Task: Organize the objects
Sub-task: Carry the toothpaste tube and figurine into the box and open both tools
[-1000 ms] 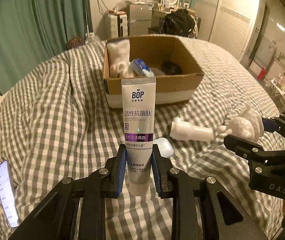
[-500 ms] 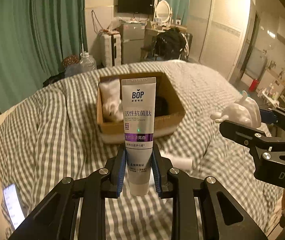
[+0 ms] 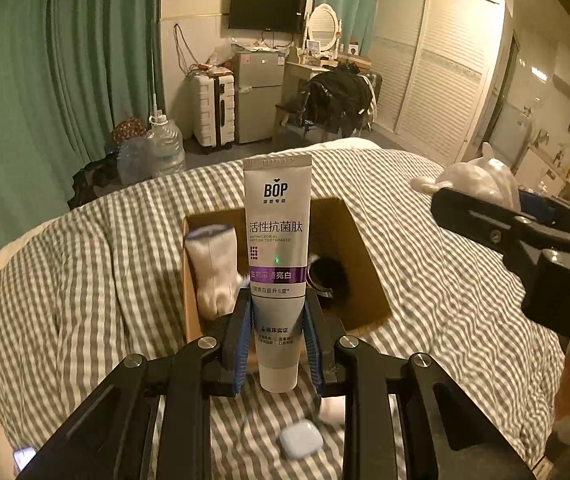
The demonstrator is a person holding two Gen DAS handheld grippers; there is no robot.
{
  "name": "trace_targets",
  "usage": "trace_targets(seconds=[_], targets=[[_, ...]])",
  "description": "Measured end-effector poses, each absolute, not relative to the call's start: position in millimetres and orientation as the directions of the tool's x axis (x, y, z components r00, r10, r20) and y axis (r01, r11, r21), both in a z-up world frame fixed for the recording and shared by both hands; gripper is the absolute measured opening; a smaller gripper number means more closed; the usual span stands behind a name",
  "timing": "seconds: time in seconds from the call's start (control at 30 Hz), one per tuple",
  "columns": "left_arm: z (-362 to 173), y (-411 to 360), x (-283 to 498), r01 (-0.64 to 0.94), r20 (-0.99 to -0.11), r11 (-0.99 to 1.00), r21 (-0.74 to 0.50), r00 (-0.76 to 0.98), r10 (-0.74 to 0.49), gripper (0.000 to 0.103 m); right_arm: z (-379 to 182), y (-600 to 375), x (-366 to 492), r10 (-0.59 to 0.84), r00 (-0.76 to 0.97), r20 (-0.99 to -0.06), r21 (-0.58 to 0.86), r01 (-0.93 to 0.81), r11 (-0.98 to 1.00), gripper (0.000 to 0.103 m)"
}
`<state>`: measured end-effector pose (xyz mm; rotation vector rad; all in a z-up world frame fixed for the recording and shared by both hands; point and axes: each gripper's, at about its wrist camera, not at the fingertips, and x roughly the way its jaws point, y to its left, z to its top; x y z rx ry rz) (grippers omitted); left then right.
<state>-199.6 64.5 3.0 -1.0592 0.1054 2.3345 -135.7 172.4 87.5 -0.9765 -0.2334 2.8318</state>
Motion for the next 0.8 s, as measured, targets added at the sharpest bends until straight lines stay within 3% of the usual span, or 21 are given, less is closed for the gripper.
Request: trace_targets(seconds=[0.23, 0.43, 0.8], targets=[[-22.3, 93.5, -247.0, -0.544, -0.734, -0.827, -0.141, -0.503, 0.456, 0.024, 61.4, 190.9, -198.8, 0.138, -0.762, -0.632, -0.131, -0.071, -0.989, 0.067], [-79.8, 112.5, -278.3, -0.547, -0.806, -0.819, -0.17, -0.401, 0.435, 0.024, 13.8, 215.5, -248.0, 0.15, -0.719, -0.679, -0.099, -0.112, -0.989, 0.067], [-118.9, 112.6, -297.6, -0.545, -0.814, -0.805, -0.234, -0.343, 0.469, 0.024, -49.5, 236.9, -287.3, 0.15, -0.647, -0.748, -0.086, -0.129, -0.988, 0.067]])
